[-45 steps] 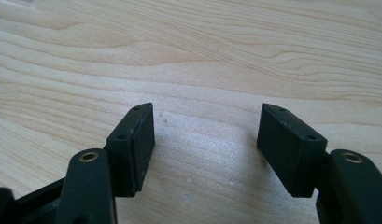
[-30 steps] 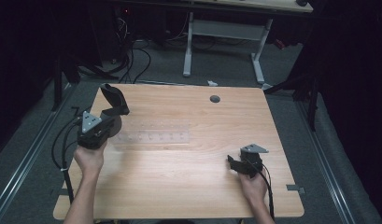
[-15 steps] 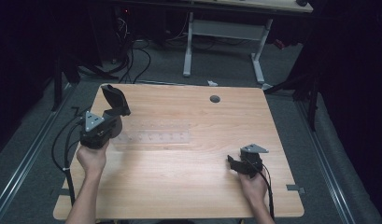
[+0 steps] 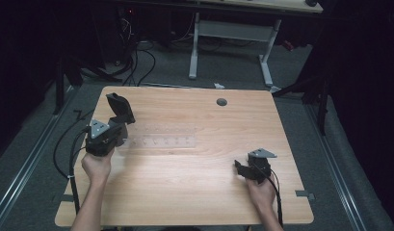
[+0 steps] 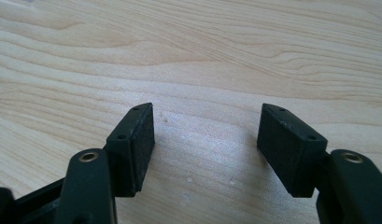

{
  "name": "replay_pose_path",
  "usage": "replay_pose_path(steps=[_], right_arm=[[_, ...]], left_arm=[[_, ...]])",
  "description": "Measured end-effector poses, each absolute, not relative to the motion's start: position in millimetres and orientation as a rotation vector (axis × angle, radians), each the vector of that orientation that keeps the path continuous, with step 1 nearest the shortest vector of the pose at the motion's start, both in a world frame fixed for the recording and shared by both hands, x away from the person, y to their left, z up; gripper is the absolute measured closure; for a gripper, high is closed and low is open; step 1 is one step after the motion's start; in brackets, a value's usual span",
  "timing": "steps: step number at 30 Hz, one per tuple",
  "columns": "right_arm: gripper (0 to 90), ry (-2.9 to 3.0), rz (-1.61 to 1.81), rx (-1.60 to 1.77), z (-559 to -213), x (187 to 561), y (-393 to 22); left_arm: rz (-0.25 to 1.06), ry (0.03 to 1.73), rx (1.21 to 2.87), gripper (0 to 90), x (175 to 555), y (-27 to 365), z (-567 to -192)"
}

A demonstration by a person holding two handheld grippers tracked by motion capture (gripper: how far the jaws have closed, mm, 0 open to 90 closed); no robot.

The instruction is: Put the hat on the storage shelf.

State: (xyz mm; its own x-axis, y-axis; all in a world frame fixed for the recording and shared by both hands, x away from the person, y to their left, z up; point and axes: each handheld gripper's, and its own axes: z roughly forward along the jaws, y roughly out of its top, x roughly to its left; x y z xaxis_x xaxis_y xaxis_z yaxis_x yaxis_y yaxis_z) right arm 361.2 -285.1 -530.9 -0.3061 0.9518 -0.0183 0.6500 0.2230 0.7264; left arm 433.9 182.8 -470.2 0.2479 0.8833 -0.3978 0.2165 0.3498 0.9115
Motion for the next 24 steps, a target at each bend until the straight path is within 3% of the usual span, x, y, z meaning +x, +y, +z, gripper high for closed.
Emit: replay_pose_path(steps=[5,10,19,24], right_arm=[[37.0,2.037,0.861,1.473,-530.9,361.1,-285.1],[37.0,2.037,0.86,1.472,-530.9,360.9,-285.1],[36.9,2.038,0.861,1.472,-530.9,360.9,-285.1],[36.9,2.038,0.861,1.473,-530.9,360.9,-285.1]], left_arm=[[0.627,1.273,1.153,84.5,433.4,183.6,-469.7],[0.62,1.282,1.138,76.9,431.6,186.6,-468.2],[0.625,1.314,1.102,49.2,425.1,196.0,-461.1],[0.606,1.329,1.077,41.6,417.3,204.0,-456.3]])
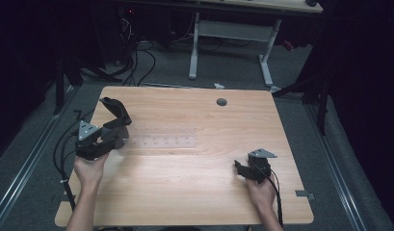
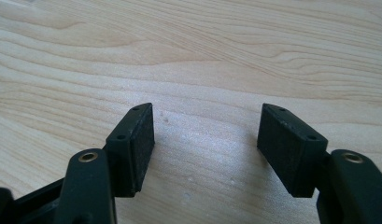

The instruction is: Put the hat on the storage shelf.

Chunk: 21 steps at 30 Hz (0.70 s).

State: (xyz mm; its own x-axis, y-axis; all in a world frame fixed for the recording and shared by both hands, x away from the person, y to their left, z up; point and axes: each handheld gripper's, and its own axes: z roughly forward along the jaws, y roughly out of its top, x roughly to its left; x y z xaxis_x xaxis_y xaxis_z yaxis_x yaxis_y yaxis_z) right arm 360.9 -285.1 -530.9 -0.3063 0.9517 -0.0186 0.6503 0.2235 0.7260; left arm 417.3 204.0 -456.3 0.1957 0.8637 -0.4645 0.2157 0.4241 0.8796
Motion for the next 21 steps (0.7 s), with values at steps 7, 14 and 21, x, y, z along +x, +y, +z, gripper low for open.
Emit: replay_pose_path(steps=[7,14,21], right_arm=[[36.8,2.038,0.861,1.473,-530.9,360.9,-285.0],[36.8,2.038,0.861,1.473,-530.8,360.9,-285.0],[36.9,2.038,0.86,1.472,-530.9,360.9,-285.0]], left_arm=[[0.564,1.359,1.044,39.5,402.1,210.2,-461.9],[0.542,1.38,1.039,38.8,389.2,209.3,-472.3],[0.52,1.377,1.053,38.9,373.4,201.8,-482.3]])
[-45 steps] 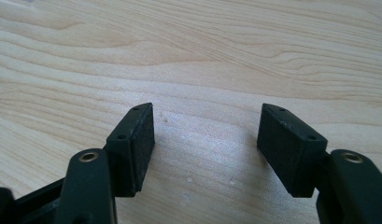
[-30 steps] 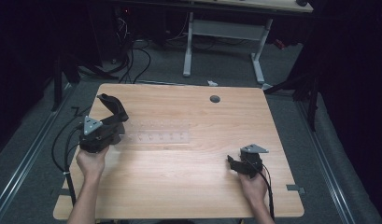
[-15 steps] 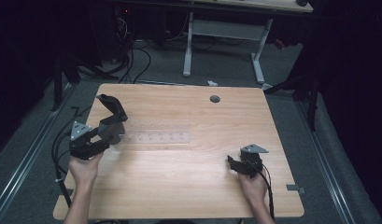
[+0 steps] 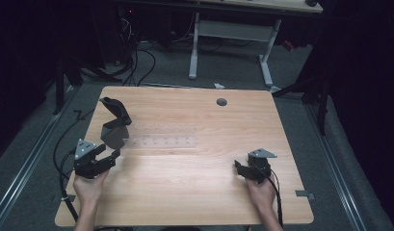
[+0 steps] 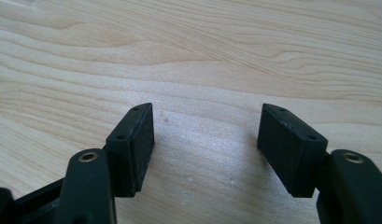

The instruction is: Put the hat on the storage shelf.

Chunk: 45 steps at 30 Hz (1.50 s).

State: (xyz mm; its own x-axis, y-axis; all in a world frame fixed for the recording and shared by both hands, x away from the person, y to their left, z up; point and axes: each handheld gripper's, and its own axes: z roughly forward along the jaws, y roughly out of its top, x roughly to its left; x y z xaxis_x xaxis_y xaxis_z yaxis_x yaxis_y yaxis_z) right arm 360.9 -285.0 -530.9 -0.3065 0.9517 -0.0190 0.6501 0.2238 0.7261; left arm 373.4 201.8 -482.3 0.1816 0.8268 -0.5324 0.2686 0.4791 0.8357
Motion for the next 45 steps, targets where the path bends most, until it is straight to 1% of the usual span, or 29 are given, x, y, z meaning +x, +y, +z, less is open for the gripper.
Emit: replay_pose_path(steps=[12,17,23,33,39,45], right_arm=[[36.8,2.038,0.86,1.472,-530.9,360.8,-285.0],[36.8,2.038,0.86,1.472,-530.9,360.8,-285.0],[36.9,2.038,0.86,1.472,-530.9,360.7,-285.0],[36.7,2.04,0.859,1.469,-530.9,360.5,-285.1],[36.7,2.04,0.86,1.47,-530.9,360.5,-285.1],[36.6,2.04,0.86,1.47,-530.9,360.4,-285.0]], left_arm=[[0.459,1.338,1.122,39.4,350.4,171.1,-496.9],[0.41,1.327,1.143,39.3,347.5,156.9,-502.5],[0.369,1.312,1.209,39.1,348.4,133.3,-513.1],[0.372,1.286,1.34,38.5,358.6,96.4,-533.1],[0.411,1.302,1.419,37.2,362.1,87.9,-545.9],[0.415,1.308,1.421,34.7,363.1,87.2,-546.1]])
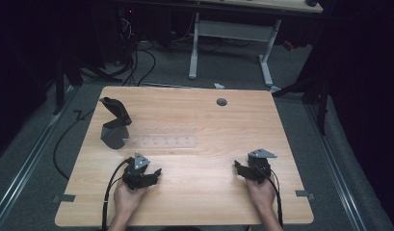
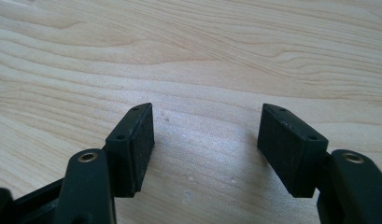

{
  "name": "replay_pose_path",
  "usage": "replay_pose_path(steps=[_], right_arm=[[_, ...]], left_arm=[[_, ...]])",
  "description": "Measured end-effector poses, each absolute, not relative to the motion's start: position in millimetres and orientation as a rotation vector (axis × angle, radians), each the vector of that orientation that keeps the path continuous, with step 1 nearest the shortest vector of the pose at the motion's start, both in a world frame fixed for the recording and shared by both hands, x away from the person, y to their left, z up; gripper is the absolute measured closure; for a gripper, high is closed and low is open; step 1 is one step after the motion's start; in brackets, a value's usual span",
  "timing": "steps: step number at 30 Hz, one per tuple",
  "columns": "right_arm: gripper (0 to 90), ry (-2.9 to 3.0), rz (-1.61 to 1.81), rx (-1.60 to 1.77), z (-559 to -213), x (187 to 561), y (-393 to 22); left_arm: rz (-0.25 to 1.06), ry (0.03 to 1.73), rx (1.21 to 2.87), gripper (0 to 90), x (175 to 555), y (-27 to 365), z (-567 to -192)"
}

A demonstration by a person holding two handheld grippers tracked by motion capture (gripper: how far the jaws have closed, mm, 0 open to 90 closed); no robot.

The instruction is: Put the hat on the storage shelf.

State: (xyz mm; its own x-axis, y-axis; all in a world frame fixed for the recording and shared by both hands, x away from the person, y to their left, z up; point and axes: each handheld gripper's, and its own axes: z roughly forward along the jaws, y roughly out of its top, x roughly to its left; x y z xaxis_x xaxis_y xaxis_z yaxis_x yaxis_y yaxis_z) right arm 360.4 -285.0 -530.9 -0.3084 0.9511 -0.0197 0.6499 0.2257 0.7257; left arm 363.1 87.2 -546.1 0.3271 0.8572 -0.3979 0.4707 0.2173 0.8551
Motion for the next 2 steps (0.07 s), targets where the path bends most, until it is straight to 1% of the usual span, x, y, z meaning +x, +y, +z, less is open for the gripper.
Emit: replay_pose_path(steps=[2], right_arm=[[36.6,2.04,0.86,1.47,-530.9,360.4,-285.0]], left_arm=[[0.41,1.305,1.427,33.1,363.0,87.0,-546.2]])
